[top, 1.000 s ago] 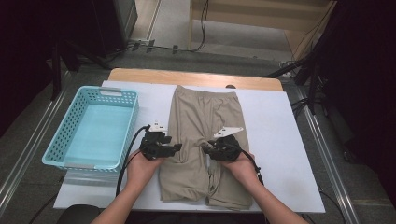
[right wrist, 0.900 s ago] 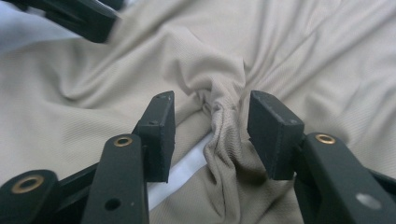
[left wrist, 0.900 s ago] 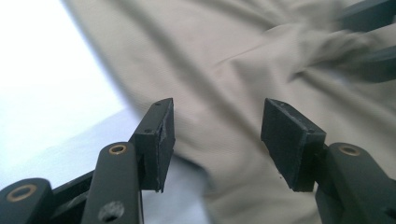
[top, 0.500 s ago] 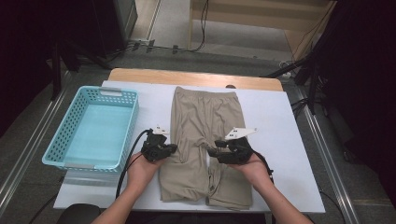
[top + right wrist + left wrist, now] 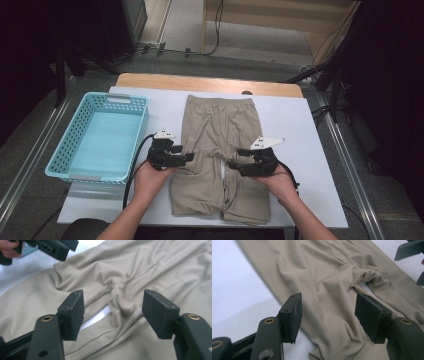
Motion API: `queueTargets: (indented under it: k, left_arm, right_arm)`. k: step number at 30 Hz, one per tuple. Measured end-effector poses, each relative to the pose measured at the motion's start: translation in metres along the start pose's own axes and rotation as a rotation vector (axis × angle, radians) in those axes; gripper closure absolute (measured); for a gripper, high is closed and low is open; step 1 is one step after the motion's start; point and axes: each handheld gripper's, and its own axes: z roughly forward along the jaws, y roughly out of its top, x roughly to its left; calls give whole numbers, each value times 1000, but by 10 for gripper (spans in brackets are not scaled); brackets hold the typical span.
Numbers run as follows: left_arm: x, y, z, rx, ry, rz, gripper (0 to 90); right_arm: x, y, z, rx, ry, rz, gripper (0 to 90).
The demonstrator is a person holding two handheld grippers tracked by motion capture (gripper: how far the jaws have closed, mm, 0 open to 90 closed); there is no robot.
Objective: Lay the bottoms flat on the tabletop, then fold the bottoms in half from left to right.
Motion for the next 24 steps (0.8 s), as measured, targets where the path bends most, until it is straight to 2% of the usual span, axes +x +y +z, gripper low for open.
queueTargets:
  k: [2,4,6,10,12,16,18,21,23,24]
  left_arm:
    - [1,2,3,9,19,17,300]
    - [2,2,6,22,24,21,297]
    - [3,1,8,33,30,16,253]
    - [5,1,16,53,106,42,257]
    - [7,-1,20,63,117,38,276]
    - [4,-2,21,60,151,64,298]
    - [1,-4,22,57,188,90,342]
    - [-7,-6,24,69,271,170,448]
    - [-10,-7,24,63,272,146,488]
    - [-11,-8,24,61,272,148,516]
  right_arm:
    - [-5,1,0,-6,-11,1,281]
    - [-9,1,0,-8,-21,16,259]
    - [-11,2,2,-7,-32,34,258]
    - [-11,2,5,7,-25,28,244]
    - [-10,3,7,13,-25,34,252]
    - [-10,3,10,21,-19,29,284]
    - [-10,3,13,34,-18,32,294]
    - [-11,3,17,45,-19,44,302]
    - [-11,4,21,49,-22,48,304]
    - [-11,5,22,53,-26,53,304]
